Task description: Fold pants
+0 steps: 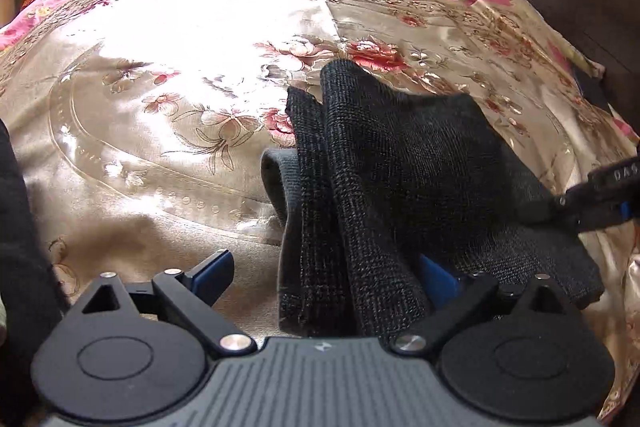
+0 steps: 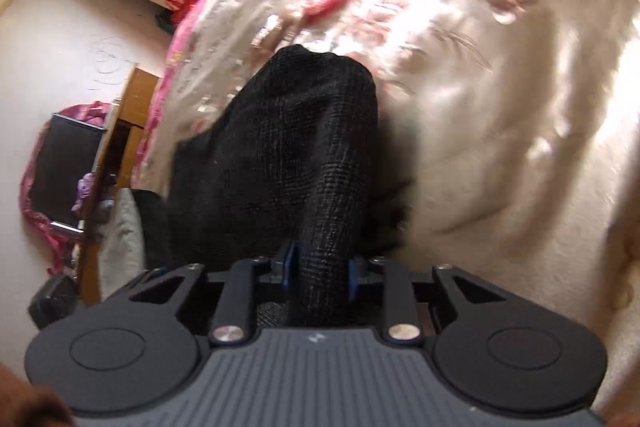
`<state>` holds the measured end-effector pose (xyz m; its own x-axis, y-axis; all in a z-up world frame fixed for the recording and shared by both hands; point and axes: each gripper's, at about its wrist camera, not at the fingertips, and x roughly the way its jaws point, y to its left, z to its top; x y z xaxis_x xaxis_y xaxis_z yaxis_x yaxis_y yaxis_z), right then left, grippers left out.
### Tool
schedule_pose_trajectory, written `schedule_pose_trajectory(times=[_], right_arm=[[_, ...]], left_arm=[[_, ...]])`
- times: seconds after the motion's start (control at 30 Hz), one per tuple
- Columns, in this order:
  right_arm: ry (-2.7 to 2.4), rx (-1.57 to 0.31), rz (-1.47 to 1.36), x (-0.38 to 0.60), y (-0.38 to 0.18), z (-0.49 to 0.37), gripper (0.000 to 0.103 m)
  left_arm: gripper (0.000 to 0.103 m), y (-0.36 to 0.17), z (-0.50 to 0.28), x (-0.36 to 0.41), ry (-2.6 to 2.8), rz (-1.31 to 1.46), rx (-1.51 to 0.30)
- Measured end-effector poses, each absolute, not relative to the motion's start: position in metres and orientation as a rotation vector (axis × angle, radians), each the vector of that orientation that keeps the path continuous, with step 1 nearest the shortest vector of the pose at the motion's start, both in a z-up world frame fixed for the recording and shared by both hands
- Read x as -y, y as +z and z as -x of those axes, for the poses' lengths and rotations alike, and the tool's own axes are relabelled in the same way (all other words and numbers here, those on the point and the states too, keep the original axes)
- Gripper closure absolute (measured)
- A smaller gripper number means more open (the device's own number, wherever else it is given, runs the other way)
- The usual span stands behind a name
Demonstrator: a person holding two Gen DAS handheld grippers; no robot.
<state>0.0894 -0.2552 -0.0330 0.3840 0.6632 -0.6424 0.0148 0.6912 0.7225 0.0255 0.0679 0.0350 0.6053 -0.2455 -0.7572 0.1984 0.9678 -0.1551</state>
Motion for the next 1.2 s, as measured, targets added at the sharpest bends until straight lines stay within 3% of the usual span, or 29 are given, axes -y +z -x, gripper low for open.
schedule_pose_trajectory(times=[0.17, 0.37, 0.5, 0.67, 0.93, 1.03, 1.2], right_arm=[[0.513, -1.039, -0.739, 0.253, -0.022, -0.093, 0.068], [0.480, -1.002, -0.636, 0.236, -0.024, -0.103, 0.068], [0.484, -0.994, -0.623, 0.244, -0.023, -0.099, 0.068], [0.471, -0.994, -0.559, 0.244, -0.022, -0.096, 0.068], [0.462, -0.957, -0.540, 0.245, -0.014, -0.088, 0.068], [0.456, -0.954, -0.544, 0.243, -0.016, -0.089, 0.068], [0.429, -0.947, -0.531, 0.246, -0.011, -0.083, 0.068]], left_arm=[[0.000, 0.066, -0.016, -0.039, -0.206, -0.207, -0.730], [0.000, 0.076, -0.035, -0.021, -0.218, -0.206, -0.655], [0.000, 0.052, -0.066, -0.022, -0.156, -0.209, -0.696], [0.000, 0.032, -0.084, -0.053, -0.167, 0.008, -0.799], [0.000, 0.073, -0.063, -0.038, -0.129, -0.105, -0.674], [0.000, 0.052, -0.066, -0.031, -0.100, -0.181, -0.751], [0.000, 0.046, -0.070, -0.062, -0.090, 0.069, -0.817]])
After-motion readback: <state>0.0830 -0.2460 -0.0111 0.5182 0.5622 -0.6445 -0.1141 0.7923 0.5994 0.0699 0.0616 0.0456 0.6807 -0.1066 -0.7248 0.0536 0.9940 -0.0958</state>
